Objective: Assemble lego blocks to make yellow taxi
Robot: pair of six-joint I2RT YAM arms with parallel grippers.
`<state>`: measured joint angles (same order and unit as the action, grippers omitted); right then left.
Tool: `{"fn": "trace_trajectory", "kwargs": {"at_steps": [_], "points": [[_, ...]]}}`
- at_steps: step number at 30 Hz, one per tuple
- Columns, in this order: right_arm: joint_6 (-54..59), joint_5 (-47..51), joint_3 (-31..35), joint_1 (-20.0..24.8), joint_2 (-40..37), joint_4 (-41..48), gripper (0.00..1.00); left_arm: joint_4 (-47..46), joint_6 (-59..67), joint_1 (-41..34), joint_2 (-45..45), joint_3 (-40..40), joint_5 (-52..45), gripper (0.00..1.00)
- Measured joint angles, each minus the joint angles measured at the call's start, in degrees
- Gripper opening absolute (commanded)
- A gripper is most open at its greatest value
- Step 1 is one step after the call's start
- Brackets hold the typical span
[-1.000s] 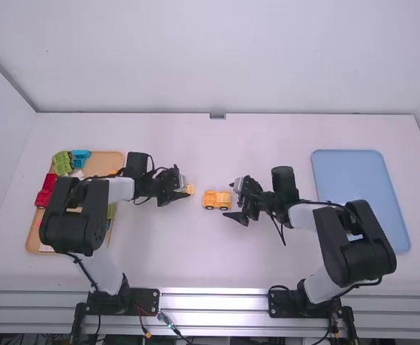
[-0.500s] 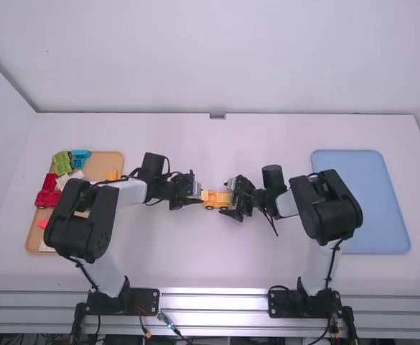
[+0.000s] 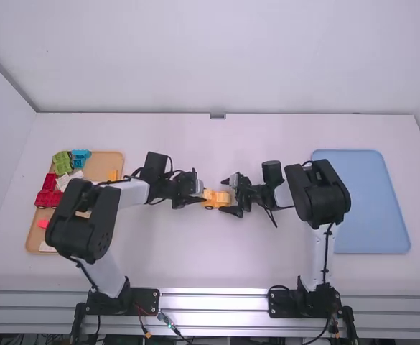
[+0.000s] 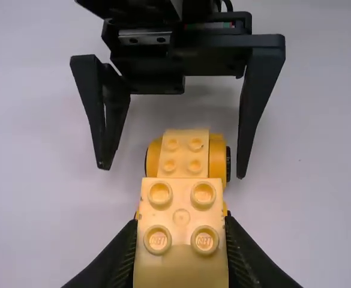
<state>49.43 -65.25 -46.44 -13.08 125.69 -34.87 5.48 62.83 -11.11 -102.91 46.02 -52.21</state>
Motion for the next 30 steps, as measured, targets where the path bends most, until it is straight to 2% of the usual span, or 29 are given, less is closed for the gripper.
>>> {"fn": "trace_trajectory", "kwargs": {"at_steps": [9,23,28,30], "points": [[1.11,-0.44,-0.07,0.00,0.00,0.48,0.99,5.73,-4.90,-2.27,-0.98,0.00,4.48,0.14],[1.70,-0.17,-0.04,-0.04,0.00,2.62,1.00,6.60,-7.34,-2.19,-3.80,0.00,5.60,0.11],[1.73,-0.15,-0.04,-0.04,0.00,2.64,0.93,6.58,-7.58,-2.19,-3.80,0.00,5.95,0.10],[1.75,0.33,-0.04,-0.44,0.00,2.51,0.86,5.97,-7.58,-2.16,-3.80,0.00,6.01,0.10]]}}
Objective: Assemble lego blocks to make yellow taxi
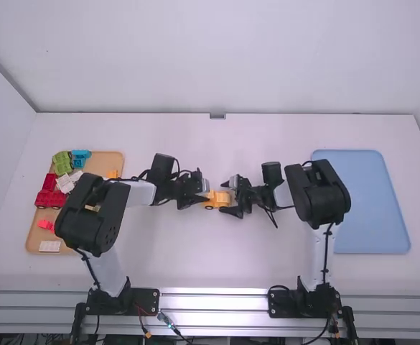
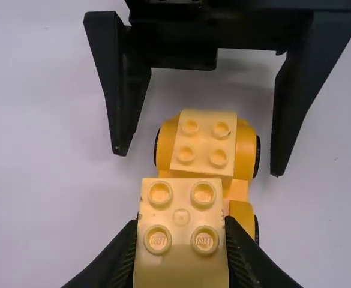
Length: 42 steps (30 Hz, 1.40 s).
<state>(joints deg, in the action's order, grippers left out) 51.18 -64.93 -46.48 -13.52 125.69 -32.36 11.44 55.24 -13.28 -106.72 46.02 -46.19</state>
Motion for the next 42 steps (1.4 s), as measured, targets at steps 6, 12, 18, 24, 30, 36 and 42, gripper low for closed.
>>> {"fn": "trace_trajectory", "kwargs": {"at_steps": [6,12,18,24,30,36,42], "points": [[-0.02,4.31,-0.02,-3.63,0.00,0.00,0.70,-0.90,0.07,-0.02,0.00,0.00,-0.02,0.08],[0.00,5.60,-0.02,-5.27,0.00,-0.39,0.61,-2.25,1.29,-0.02,0.00,0.00,-0.02,0.06],[0.02,5.14,-0.02,-4.31,0.00,-0.02,0.54,-3.65,2.40,-0.02,0.00,0.00,0.00,0.05],[0.09,4.63,0.00,-4.70,0.00,0.04,0.46,-4.17,3.30,0.00,0.00,0.00,-0.20,0.03],[0.20,4.61,0.00,-5.53,0.00,0.02,0.44,-4.11,3.98,-0.13,0.00,0.00,-0.68,0.02],[0.20,4.61,0.00,-5.75,0.00,0.00,0.44,-3.39,4.15,-0.13,-0.15,0.00,-0.74,0.02],[0.22,4.83,0.00,-5.46,0.00,0.35,0.44,-2.19,4.42,-0.04,-2.32,0.57,-3.52,0.02]]}}
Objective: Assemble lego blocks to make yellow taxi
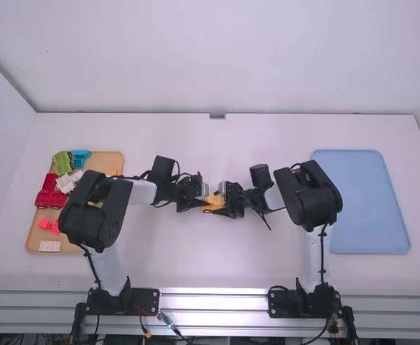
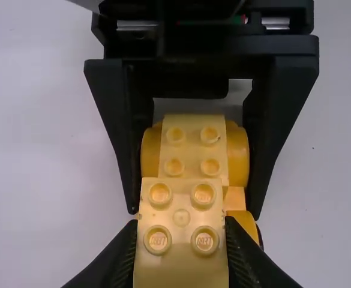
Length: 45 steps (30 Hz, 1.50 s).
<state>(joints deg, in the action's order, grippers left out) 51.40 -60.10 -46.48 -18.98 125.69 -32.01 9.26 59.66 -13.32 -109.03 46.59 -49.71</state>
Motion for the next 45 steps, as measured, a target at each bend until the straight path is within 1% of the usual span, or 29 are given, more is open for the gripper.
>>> {"fn": "trace_trajectory", "kwargs": {"at_steps": [12,18,30,37,45], "points": [[0.26,-0.15,0.00,0.02,0.02,-0.04,0.45,-0.81,1.27,0.09,-0.11,0.20,-0.35,0.02],[0.11,0.37,0.00,-0.42,0.02,-0.66,0.46,-5.60,1.42,0.07,2.47,0.39,3.21,0.02],[0.00,0.44,0.00,-0.35,0.02,-0.72,0.46,-5.95,1.40,0.02,2.56,0.37,3.28,0.02],[0.02,-0.02,0.00,-0.35,0.04,-0.52,0.46,-4.02,1.40,-0.09,2.34,0.37,2.34,0.02],[0.04,-0.13,0.00,-0.35,0.02,-0.76,0.46,-5.18,1.42,-0.09,1.88,0.37,1.97,0.02]]}}
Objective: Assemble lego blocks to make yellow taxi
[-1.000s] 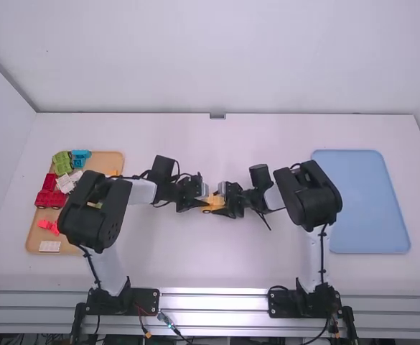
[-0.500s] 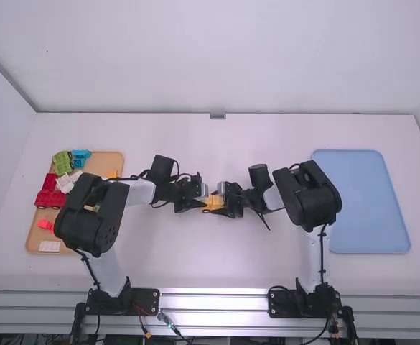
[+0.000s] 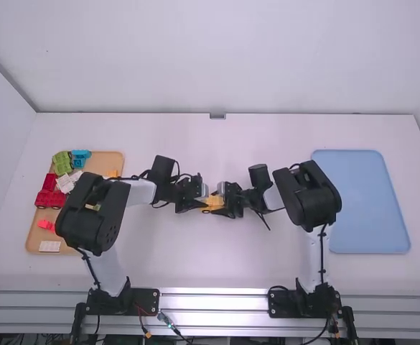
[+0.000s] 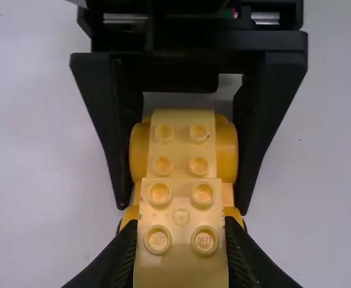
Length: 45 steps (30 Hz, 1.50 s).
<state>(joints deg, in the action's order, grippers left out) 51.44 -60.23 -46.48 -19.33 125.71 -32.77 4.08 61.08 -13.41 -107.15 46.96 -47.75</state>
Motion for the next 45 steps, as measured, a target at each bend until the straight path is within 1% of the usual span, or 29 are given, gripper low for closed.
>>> {"fn": "trace_trajectory", "kwargs": {"at_steps": [5,7,8,9,10,11,15,16,23,27,29,33,36,39,40,42,43,44,45], "points": [[-0.02,-0.07,0.00,0.00,0.00,-0.02,0.47,0.02,0.00,0.00,0.00,0.00,0.00,0.05],[-0.04,-0.07,0.00,0.00,0.02,-0.02,0.46,0.04,0.00,0.00,0.00,0.00,0.00,0.20],[-0.02,-0.04,0.00,0.00,0.00,0.00,0.46,0.04,0.00,0.00,0.00,0.00,0.00,0.22],[-0.04,-0.07,0.00,0.00,0.00,-0.02,0.46,0.04,-0.02,0.00,0.00,0.00,0.02,0.28],[-0.04,-0.07,0.00,0.00,0.02,-0.02,0.46,0.09,-0.04,0.00,0.00,0.00,0.02,0.36],[-0.04,-0.07,0.00,0.00,0.00,-0.04,0.46,0.17,-0.17,0.00,0.00,0.00,0.04,0.41],[0.02,-0.09,0.00,0.00,0.00,0.02,0.47,1.11,-0.17,0.00,0.00,-0.04,0.02,0.51],[-0.09,-0.09,0.00,0.00,0.00,-0.04,0.47,1.40,-0.20,0.00,0.00,-0.04,0.04,0.53],[-0.07,-0.07,0.00,0.00,0.00,0.22,0.46,1.75,-0.17,0.00,0.00,-0.04,-0.02,0.54],[-0.07,-0.09,0.00,0.00,0.00,0.22,0.46,1.84,-0.15,0.02,0.02,-0.04,-1.25,0.57],[-0.09,-0.07,0.00,0.00,0.02,0.22,0.46,0.22,-0.20,0.00,0.02,0.04,-1.73,0.59],[-0.04,-0.07,0.00,0.00,0.00,0.20,0.46,-6.56,-0.20,0.00,0.94,1.84,-0.76,0.63],[-0.07,-0.07,0.00,0.00,0.02,0.26,0.47,-10.14,-0.20,0.00,2.95,4.15,0.28,0.61],[-0.04,-0.04,0.00,0.00,0.00,0.24,0.46,-11.72,-0.17,0.00,4.68,5.81,0.48,0.59],[-0.02,-0.07,0.00,0.00,0.00,0.22,0.47,-11.85,-0.20,0.00,4.98,6.21,0.46,0.52],[-0.07,-0.04,0.00,0.00,0.02,0.24,0.47,-11.98,-0.17,0.00,5.16,6.54,0.48,0.32],[-0.07,-0.07,0.00,0.00,0.02,0.26,0.47,-12.28,-0.17,0.00,5.16,6.56,0.50,0.06],[-0.07,-0.07,0.00,0.00,0.00,0.22,0.47,-12.72,-0.17,0.00,5.16,6.56,0.55,0.02],[-0.04,-0.07,0.00,0.00,0.02,0.22,0.47,-13.31,0.04,0.00,5.16,6.56,0.74,0.02]]}}
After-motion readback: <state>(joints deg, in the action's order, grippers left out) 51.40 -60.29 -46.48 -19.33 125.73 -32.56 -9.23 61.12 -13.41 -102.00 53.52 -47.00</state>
